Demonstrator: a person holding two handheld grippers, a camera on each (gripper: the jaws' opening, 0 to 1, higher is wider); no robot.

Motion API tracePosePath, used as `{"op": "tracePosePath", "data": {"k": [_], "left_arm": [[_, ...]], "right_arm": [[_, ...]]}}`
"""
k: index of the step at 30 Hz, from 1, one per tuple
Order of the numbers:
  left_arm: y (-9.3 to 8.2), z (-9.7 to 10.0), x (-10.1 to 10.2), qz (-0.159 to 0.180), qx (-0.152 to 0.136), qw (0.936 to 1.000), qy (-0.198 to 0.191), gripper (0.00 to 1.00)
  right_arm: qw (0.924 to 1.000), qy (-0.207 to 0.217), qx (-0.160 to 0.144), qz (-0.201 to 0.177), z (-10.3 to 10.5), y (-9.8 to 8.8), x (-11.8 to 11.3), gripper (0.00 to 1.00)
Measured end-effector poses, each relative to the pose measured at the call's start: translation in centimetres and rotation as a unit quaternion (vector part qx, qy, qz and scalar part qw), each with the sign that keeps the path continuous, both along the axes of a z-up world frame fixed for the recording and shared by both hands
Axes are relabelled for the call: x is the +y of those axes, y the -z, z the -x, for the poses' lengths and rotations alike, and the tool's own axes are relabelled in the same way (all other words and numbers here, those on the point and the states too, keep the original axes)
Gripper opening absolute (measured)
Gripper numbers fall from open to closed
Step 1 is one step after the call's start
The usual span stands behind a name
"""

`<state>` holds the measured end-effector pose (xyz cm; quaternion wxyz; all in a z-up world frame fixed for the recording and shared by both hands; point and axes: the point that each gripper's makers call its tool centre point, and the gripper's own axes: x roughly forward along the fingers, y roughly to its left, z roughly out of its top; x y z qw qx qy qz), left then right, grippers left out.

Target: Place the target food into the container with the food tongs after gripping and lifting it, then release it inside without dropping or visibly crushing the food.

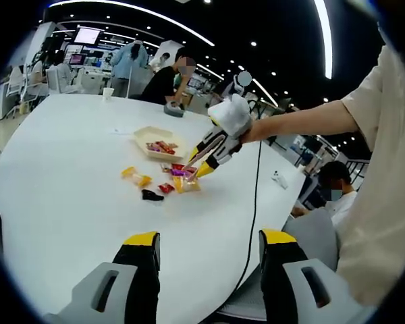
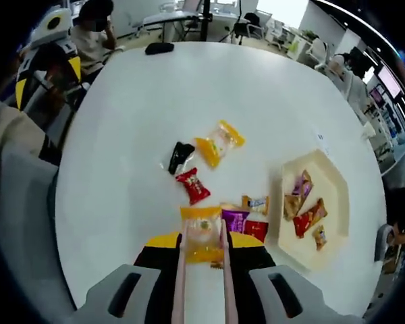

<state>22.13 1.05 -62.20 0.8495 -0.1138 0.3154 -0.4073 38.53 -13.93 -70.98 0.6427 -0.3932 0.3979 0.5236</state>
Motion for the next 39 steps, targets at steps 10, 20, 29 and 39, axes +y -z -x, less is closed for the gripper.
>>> {"op": "tracePosePath", "data": {"k": [10,20,29,39], "left_arm": [[0.3,0.0,0.0,0.0,0.004,1.0,0.0,0.58],[0.4,-0.2,0.0,-0.001,0.007,1.0,-0.001,0.58],[0.5,-0.1,0.0,0.0,0.008,1.0,-0.002,0.57],[0.5,-0.2,-0.1,0.0,0.009,1.0,0.0,0.57]], "right_arm": [[0.9997,-0.015,0.011,0.017,0.2,1.0,-0.2,0.25],[0.9984,-0.042,0.01,0.036,0.6,1.8,-0.1,0.26],[0.9984,-0.04,0.016,0.037,0.8,2.0,-0.1,0.26],[0.9988,-0.025,0.025,0.032,0.8,2.3,-0.2,0.26]]}}
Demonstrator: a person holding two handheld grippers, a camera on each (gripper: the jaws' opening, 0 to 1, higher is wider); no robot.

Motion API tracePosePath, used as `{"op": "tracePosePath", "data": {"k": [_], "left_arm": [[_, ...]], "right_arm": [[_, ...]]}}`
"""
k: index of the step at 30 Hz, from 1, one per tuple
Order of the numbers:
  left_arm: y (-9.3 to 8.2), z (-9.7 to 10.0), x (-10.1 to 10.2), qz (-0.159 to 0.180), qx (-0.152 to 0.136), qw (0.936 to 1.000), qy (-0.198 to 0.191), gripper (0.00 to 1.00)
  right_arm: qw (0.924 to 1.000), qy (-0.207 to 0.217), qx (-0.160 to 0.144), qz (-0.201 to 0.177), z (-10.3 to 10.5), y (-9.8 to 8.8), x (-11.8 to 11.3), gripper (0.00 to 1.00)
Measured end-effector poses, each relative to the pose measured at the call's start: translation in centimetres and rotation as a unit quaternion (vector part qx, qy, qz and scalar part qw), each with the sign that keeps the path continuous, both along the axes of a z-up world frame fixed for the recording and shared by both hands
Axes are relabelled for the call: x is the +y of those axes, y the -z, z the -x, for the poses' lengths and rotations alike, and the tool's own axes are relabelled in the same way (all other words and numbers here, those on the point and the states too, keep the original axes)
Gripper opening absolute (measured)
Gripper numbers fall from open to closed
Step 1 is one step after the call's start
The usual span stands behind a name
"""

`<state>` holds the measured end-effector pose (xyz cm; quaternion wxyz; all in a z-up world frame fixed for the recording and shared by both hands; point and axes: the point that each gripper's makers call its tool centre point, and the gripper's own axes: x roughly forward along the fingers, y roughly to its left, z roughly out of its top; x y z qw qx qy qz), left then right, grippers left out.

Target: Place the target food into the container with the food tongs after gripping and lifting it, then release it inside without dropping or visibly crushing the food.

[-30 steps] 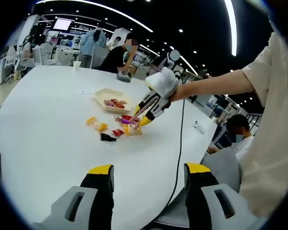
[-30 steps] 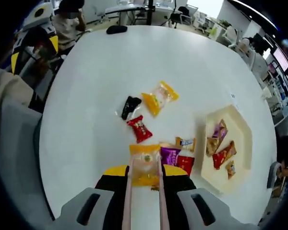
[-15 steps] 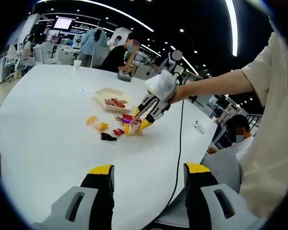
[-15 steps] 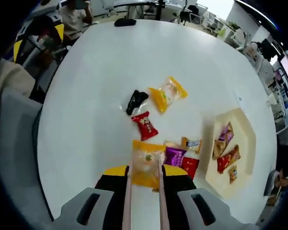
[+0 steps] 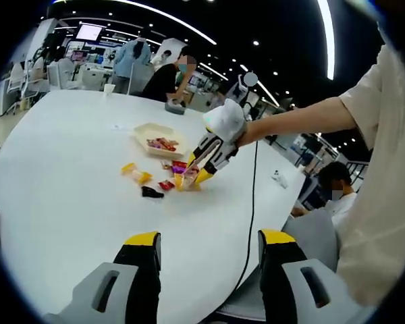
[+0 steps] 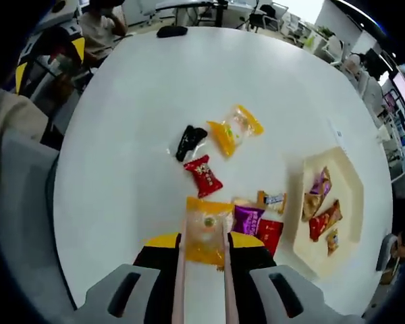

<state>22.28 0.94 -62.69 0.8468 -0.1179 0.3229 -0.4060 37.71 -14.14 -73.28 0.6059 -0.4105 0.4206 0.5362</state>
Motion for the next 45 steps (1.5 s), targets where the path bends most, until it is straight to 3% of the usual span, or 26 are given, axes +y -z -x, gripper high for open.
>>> {"op": "tracePosePath", "data": {"k": [45], "left_arm": [[0.39,0.18,-0.01,-0.001,0.006,1.0,0.001,0.57]], "right_arm": [[0.998,0.058,0.022,-0.011,0.26,0.8,-0.42,0.23]]}}
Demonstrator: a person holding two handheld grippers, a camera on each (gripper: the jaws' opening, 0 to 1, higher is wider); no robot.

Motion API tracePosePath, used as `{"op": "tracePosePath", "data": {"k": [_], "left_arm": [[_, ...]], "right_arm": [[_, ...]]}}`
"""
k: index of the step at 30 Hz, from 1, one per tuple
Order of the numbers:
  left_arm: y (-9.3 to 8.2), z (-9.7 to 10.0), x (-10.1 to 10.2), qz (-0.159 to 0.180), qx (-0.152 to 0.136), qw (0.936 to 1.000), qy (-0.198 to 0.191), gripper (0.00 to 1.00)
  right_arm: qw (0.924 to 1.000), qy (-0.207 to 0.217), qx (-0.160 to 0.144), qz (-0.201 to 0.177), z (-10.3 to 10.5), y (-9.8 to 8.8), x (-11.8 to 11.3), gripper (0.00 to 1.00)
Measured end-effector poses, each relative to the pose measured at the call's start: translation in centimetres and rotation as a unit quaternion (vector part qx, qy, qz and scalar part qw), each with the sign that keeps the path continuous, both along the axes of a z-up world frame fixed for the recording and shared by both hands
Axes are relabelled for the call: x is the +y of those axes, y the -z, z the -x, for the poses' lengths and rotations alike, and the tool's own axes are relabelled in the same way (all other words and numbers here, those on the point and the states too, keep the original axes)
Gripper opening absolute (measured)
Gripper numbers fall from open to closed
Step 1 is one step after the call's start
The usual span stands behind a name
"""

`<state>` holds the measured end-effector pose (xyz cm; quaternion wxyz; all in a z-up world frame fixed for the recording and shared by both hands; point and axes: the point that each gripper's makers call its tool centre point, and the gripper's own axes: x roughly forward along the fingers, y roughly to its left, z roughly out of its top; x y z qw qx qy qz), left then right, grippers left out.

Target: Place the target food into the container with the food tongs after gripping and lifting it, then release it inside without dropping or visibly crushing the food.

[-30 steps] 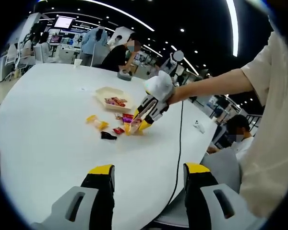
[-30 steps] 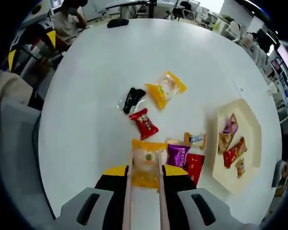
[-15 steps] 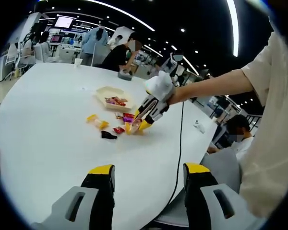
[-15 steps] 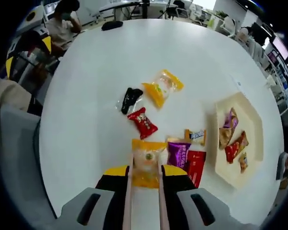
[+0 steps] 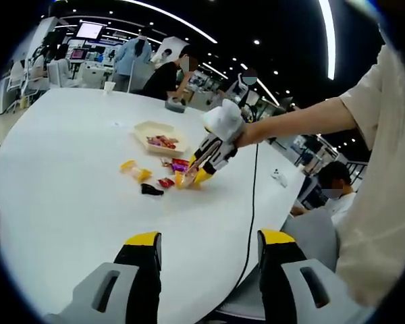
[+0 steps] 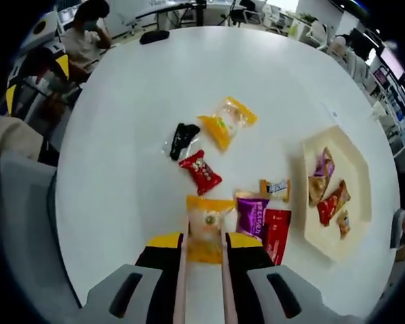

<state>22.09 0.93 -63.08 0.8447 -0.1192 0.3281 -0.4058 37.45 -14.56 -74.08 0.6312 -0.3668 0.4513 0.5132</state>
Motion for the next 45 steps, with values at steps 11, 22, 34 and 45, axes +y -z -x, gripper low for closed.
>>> {"op": "tracePosePath", "data": {"k": [11,22,34,45], "left_arm": [[-0.2,-0.1,0.0,-0.002,-0.001,1.0,0.001,0.56],[-0.5,-0.1,-0.1,-0.003,-0.005,1.0,0.001,0.57],[-0.8,-0.2,-0.2,-0.004,-0.01,0.9999,0.004,0.57],[-1.1,-0.2,-0.2,-0.004,-0.015,0.9999,0.004,0.57]], "right_arm": [[0.9998,0.016,0.007,-0.008,0.3,0.0,0.0,0.23],[0.9997,0.021,0.005,-0.015,0.7,-0.2,0.1,0.22],[0.9987,0.04,0.001,-0.032,0.5,-1.3,0.4,0.22],[0.9977,0.044,-0.016,-0.048,0.1,-3.2,0.8,0.22]]}}
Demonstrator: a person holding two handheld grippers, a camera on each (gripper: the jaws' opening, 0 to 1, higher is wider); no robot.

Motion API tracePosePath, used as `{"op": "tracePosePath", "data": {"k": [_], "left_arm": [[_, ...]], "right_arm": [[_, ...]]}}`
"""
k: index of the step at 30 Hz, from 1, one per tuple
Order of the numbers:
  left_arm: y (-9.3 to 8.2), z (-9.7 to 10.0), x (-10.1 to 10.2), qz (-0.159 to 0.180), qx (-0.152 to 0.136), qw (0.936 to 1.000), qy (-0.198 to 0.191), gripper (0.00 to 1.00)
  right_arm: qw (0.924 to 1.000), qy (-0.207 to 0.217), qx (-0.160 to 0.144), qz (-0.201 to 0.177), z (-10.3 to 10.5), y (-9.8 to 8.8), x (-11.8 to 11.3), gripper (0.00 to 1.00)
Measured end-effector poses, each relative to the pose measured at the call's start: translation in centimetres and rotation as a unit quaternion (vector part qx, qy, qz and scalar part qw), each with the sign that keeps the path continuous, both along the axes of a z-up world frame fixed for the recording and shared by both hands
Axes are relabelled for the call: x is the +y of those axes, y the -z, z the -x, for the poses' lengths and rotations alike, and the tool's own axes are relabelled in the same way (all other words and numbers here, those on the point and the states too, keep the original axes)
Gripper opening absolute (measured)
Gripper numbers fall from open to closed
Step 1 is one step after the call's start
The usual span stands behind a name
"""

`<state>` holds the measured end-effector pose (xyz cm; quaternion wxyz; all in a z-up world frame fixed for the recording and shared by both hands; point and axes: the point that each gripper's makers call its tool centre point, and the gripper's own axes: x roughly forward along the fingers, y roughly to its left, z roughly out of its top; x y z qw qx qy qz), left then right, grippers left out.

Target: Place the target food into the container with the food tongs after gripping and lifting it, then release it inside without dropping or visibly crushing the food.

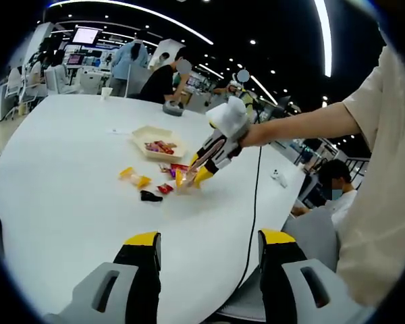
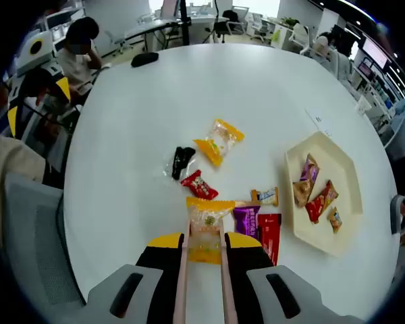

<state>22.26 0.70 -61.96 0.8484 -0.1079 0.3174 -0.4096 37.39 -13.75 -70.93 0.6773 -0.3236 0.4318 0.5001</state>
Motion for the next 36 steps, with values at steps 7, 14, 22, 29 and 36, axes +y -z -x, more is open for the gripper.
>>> {"op": "tracePosePath", "data": {"k": [7,14,22,29,36], "left_arm": [[-0.2,0.1,-0.1,0.0,-0.004,1.0,0.002,0.57],[-0.5,0.1,-0.1,0.0,-0.007,1.0,0.002,0.57],[-0.8,0.3,-0.2,0.0,-0.011,0.9999,0.004,0.57],[-1.1,0.1,-0.1,0.0,-0.016,0.9999,0.002,0.59],[-1.5,-0.2,0.0,0.002,-0.022,0.9998,-0.003,0.61]], "right_arm": [[0.9999,0.004,-0.011,-0.006,-0.5,-0.9,0.2,0.22],[0.9997,0.009,-0.02,-0.011,-0.9,-1.9,0.1,0.22],[0.9993,0.014,-0.031,-0.017,-1.3,-2.9,0.0,0.23],[0.9988,0.019,-0.039,-0.023,-1.8,-3.8,-0.1,0.23],[0.9979,0.027,-0.05,-0.032,-2.7,-5.0,0.0,0.23]]}}
